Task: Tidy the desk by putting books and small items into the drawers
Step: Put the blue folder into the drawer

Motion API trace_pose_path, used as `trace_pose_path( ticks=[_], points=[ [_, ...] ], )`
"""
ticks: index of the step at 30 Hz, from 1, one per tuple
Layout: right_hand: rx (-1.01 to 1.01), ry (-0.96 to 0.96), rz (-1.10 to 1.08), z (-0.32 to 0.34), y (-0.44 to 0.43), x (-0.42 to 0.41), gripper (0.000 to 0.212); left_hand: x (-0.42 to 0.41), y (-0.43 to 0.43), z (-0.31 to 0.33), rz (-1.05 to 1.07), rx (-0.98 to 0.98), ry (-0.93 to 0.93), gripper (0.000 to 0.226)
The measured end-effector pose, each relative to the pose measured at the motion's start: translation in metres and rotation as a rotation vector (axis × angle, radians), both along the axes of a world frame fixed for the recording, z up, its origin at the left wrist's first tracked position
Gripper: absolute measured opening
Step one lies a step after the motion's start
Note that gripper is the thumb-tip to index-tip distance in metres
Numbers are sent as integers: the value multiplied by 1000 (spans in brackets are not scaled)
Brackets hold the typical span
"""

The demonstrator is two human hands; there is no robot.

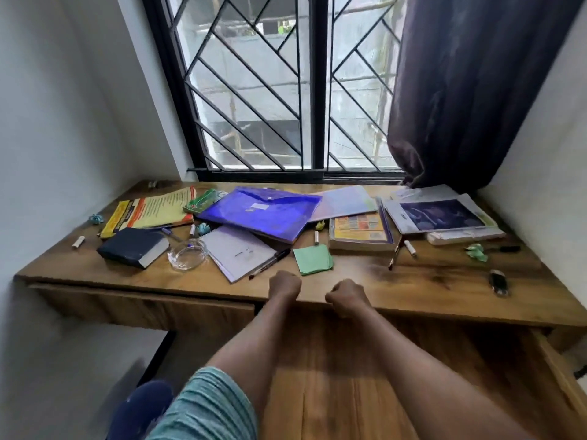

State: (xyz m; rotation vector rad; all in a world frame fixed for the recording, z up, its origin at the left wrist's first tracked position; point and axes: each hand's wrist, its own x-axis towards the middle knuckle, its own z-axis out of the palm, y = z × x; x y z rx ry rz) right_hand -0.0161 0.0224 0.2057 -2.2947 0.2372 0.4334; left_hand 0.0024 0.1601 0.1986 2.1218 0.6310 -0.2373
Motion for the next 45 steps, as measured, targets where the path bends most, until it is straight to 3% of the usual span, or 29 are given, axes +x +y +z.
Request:
trace_pose_path(
  ticks=[3, 7, 11, 16, 19, 21, 25, 28, 32, 36, 39, 42, 45],
  points=[
    [271, -46, -64, 3, 14, 58, 12, 65, 19, -9, 179, -262, -54, 33],
    [582, -49, -121, -13, 37, 128, 30, 128, 34, -17, 383, -440, -127, 25],
    [666, -81, -122, -36, 57, 175, 26, 160, 36, -10, 610, -607, -318, 23],
    [718, -88, -136, -62, 64, 192, 17, 179, 40, -20, 703, -761, -341, 23],
    [637, -130, -64, -63, 58, 186, 13, 172, 40, -19, 688, -767, -346, 26],
    [674, -136, -60, -60, 53, 181, 16, 160, 42, -10, 666, -765, -376, 40],
    [1029, -37, -225, -36, 39, 166, 23, 129, 54, 10, 625, -772, -413, 59],
    [1168, 41, -339, -15, 25, 147, 22, 101, 64, 17, 584, -744, -460, 71],
    [1267, 83, -483, 3, 1, 117, 49, 47, 72, 34, 421, -775, -483, 66],
    [1344, 86, -465, 30, -31, 62, 66, -26, 82, 54, 214, -802, -366, 70],
    [1418, 74, -408, 43, -64, 10, 56, -79, 79, 65, 64, -714, -293, 61],
    [1336, 95, -282, 50, -88, -45, 60, -121, 68, 63, -62, -743, -196, 59],
    [1205, 88, -223, 49, -111, -94, 27, -155, 49, 53, -166, -815, -104, 68]
  ],
)
